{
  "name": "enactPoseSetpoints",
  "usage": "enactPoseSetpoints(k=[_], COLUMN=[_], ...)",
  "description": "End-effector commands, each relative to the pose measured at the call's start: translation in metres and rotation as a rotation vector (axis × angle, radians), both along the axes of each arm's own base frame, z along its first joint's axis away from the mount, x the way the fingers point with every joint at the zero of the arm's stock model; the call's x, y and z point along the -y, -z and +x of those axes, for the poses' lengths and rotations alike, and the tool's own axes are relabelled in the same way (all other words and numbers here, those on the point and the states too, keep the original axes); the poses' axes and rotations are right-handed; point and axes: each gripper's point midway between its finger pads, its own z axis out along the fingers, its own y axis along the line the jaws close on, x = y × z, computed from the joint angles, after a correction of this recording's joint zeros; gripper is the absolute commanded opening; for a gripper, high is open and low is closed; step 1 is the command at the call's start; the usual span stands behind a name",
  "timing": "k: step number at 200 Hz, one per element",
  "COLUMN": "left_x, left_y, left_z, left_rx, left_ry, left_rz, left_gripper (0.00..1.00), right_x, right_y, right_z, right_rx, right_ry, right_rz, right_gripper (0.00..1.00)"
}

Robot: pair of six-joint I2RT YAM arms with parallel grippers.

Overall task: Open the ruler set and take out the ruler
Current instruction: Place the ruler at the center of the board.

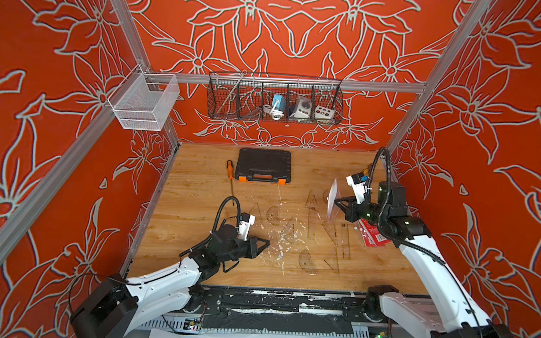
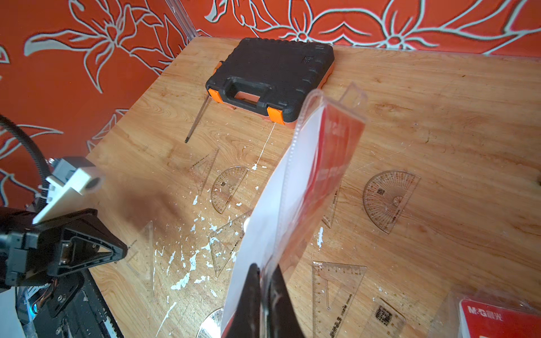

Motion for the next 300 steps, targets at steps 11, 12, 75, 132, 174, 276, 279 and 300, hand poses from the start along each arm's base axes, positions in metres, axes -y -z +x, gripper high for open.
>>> enactPoseSetpoints(k=[11, 12, 75, 132, 174, 276, 279, 300], left_x=[0.007, 0.007, 0.016, 0.017, 0.019, 0.019, 0.018, 0.016], left_y=[-0.015, -0.014, 0.020, 0.042, 0.056, 0.066, 0.065, 0.050], left_z=[-0.005, -0.005, -0.012, -0.003, 0.004, 0.015, 0.017, 0.029], left_rx=[0.010, 0.008, -0.097, -0.128, -0.154, -0.153, -0.145, -0.082], left_ry=[0.041, 0.041, 0.105, 0.099, 0.091, 0.063, 0.058, 0.028], left_rz=[-0.100, -0.100, -0.081, -0.030, -0.009, 0.044, 0.048, 0.087], left_gripper=[0.00, 0.00, 0.00, 0.00, 0.03, 0.23, 0.23, 0.26], right_x=[-0.002, -0.002, -0.001, -0.001, 0.000, 0.001, 0.001, 0.000], right_y=[-0.004, -0.004, -0.004, -0.002, -0.002, -0.003, -0.004, -0.004], right_z=[-0.003, -0.003, -0.005, -0.006, -0.006, -0.008, -0.009, -0.009], right_rx=[0.020, 0.019, 0.019, 0.017, 0.018, 0.023, 0.023, 0.022], right_ry=[-0.012, -0.012, -0.007, -0.005, -0.001, 0.003, 0.002, -0.005], right_rz=[0.012, 0.011, 0.011, 0.007, 0.006, 0.003, 0.004, 0.010], right_gripper=[0.00, 0.00, 0.00, 0.00, 0.00, 0.00, 0.00, 0.00])
